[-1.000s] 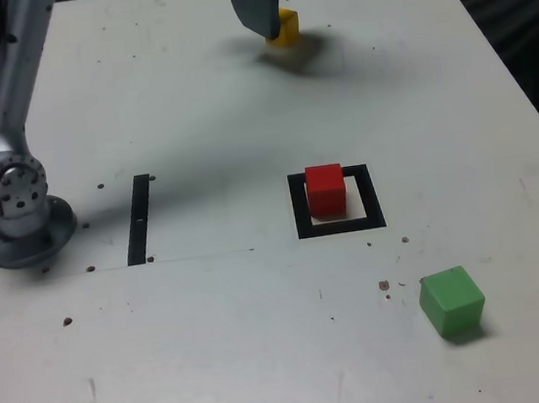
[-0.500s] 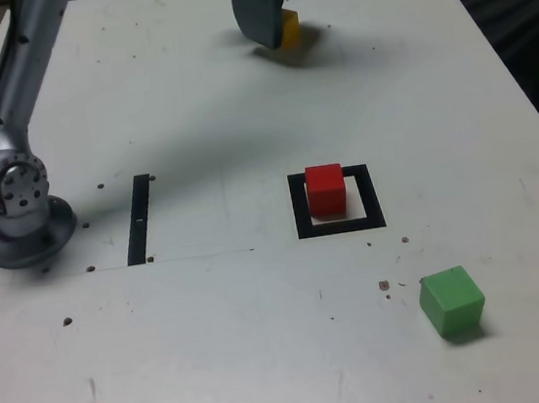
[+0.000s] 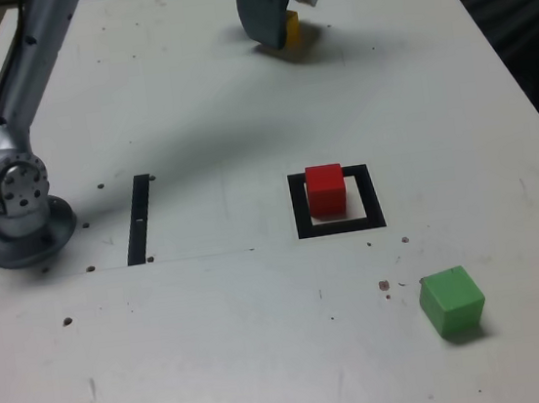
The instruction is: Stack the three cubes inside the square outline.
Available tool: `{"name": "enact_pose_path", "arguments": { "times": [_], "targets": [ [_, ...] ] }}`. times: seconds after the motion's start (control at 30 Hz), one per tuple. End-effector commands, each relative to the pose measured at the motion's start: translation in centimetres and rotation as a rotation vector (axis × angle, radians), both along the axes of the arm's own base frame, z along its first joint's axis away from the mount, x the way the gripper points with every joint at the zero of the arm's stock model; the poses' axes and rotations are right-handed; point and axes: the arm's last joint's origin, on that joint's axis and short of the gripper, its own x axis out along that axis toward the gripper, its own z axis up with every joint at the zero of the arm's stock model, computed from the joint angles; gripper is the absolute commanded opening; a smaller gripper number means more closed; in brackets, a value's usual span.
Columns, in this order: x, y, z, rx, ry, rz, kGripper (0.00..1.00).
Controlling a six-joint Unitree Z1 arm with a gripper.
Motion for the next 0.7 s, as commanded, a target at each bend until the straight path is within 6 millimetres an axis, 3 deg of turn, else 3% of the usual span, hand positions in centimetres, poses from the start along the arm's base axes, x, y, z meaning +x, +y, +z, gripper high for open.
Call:
{"name": "enact_pose_path", "arguments": {
  "times": [0.0,0.37,0.67],
  "targets": [
    [-0.02,0.13,-0.12,0.002,0.004,0.013,0.64],
    [0.02,0.23,-0.01,0.015,0.001,0.040,0.39],
    [0.03,0.24,-0.01,0.016,0.000,0.041,0.36]
  ]
}}
